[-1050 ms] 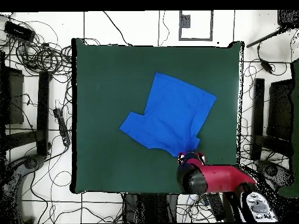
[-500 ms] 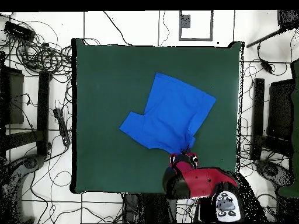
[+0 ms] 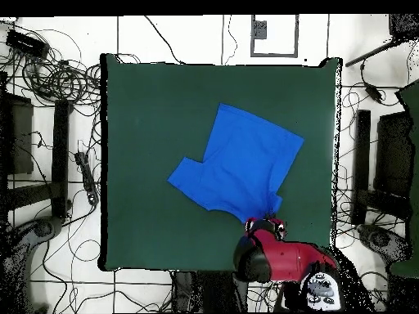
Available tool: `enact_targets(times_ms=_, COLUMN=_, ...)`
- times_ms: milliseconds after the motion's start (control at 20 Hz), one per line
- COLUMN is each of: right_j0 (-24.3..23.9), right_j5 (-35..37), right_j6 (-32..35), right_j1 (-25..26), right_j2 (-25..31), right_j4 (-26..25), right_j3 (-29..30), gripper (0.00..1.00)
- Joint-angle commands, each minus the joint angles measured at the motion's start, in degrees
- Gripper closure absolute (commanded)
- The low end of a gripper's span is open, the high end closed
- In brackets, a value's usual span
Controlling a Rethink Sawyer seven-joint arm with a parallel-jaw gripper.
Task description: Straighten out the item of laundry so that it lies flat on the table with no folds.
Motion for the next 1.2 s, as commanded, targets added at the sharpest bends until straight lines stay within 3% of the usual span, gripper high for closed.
enact_targets(times_ms=50, right_j0=1.4, right_j5=-1.7, right_j6=10.0, right_j1=3.4, right_j2=3.3, right_j4=4.3, right_j3=-1.0, gripper=1.0)
enact_targets(times_ms=350, right_j0=4.2, right_j5=-0.7, right_j6=10.8, right_j1=2.1, right_j2=5.1, right_j4=6.2, right_j3=0.9, gripper=1.0)
enact_targets(times_ms=900, right_j0=10.6, right_j5=-1.8, right_j6=12.7, right_j1=4.8, right_j2=3.4, right_j4=13.5, right_j3=-0.1, gripper=1.0)
enact_targets(times_ms=1200, right_j0=11.3, right_j5=-2.0, right_j6=12.1, right_j1=4.7, right_j2=3.4, right_j4=15.5, right_j3=0.4, gripper=1.0)
